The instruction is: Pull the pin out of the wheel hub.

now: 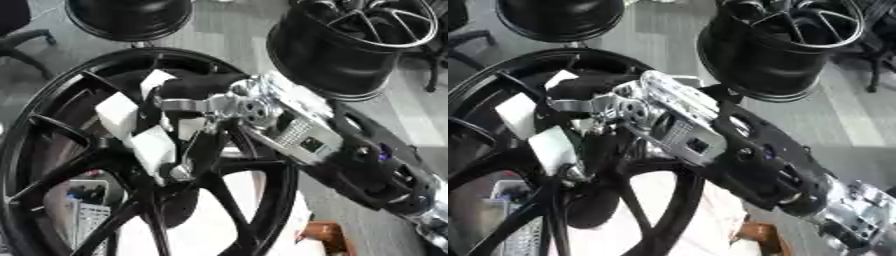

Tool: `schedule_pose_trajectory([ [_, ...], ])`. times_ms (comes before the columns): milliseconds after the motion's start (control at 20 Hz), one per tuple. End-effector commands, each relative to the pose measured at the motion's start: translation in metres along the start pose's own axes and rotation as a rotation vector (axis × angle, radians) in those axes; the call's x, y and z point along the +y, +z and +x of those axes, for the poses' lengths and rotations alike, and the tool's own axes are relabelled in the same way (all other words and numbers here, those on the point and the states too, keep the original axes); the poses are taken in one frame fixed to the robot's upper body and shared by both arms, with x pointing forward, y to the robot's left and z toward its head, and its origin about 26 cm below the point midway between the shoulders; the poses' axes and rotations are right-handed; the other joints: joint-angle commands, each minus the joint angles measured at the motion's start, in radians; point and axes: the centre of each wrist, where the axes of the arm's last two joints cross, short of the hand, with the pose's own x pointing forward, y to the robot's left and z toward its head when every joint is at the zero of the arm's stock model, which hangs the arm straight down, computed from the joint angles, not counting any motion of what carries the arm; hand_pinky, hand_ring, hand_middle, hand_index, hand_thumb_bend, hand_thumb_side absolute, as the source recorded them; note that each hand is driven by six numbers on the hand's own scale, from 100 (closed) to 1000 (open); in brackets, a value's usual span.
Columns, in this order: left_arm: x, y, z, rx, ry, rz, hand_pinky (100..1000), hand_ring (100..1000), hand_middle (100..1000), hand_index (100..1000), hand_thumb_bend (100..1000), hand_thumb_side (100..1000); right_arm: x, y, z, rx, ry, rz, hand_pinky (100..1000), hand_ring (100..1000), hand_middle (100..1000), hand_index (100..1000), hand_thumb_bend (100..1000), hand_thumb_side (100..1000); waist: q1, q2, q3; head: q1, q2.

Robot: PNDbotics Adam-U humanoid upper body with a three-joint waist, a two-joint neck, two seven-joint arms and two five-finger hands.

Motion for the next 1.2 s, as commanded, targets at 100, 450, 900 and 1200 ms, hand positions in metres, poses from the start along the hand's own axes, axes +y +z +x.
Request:
schedule_pose_trajectory([
  [100, -0.002, -0.004, 0.008, -0.024, -0.007, -0.016, 742, 745, 755, 794, 148, 855, -0.007, 0.005, 0.003, -0.002, 0.019, -0.018, 850, 801, 545, 635, 223, 100, 0.007, -0.019, 0.002, 0.0, -0.018],
  [450, -0.002, -0.004, 0.007, -0.021, -0.005, -0.016, 743, 745, 755, 794, 150, 856, -0.01, 0.009, 0.006, -0.029, -0.011, -0.046, 837, 780, 469, 554, 155, 100, 0.007, -0.022, 0.002, -0.005, -0.014],
  [900, -0.001, -0.003, 0.006, -0.011, -0.002, -0.013, 743, 744, 755, 794, 151, 854, -0.026, 0.032, 0.021, -0.061, -0.034, -0.114, 830, 768, 433, 518, 145, 100, 0.009, -0.034, -0.003, -0.015, -0.007],
  [1200, -0.001, -0.001, 0.004, -0.004, 0.001, -0.01, 742, 742, 755, 794, 152, 852, -0.051, 0.056, 0.026, -0.094, -0.038, -0.215, 830, 766, 428, 517, 112, 100, 0.01, -0.044, -0.011, -0.015, -0.001],
])
